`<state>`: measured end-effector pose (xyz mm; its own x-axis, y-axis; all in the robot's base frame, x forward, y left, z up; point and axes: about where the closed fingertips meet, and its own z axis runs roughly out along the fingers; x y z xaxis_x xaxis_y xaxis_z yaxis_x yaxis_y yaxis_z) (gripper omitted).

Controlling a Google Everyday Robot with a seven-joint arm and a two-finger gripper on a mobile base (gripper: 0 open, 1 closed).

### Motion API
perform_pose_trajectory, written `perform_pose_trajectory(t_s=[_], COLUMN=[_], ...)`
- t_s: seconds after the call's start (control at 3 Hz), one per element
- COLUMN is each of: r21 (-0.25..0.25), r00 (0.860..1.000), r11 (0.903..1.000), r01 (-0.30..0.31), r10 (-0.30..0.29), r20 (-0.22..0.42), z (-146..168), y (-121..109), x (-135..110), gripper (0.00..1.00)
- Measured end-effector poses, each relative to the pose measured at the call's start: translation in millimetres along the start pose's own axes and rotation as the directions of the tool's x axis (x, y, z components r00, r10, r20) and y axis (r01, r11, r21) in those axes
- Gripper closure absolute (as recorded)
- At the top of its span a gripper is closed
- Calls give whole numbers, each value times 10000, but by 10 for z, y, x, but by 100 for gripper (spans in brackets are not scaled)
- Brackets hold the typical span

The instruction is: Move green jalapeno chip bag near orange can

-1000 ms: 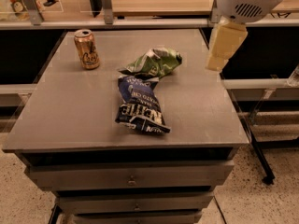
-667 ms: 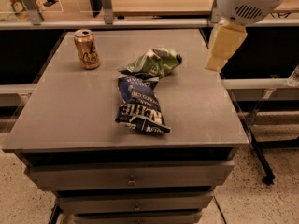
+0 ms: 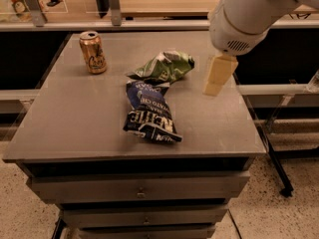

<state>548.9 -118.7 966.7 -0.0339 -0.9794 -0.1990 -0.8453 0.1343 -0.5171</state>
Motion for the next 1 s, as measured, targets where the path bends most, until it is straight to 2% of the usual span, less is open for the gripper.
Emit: perform_pose_trajectory(t_s=[0.33, 0.67, 1.0], r21=[-480, -884, -1229], r00=[9940, 9842, 9777], r11=[9964, 9889, 9822], r01=[697, 1197, 1419], r10=[-654, -1065, -1196], r20=[873, 1417, 1725], z=[313, 639, 938], y=[50, 26, -64], x=[-135, -258, -338], gripper=[0, 0, 0])
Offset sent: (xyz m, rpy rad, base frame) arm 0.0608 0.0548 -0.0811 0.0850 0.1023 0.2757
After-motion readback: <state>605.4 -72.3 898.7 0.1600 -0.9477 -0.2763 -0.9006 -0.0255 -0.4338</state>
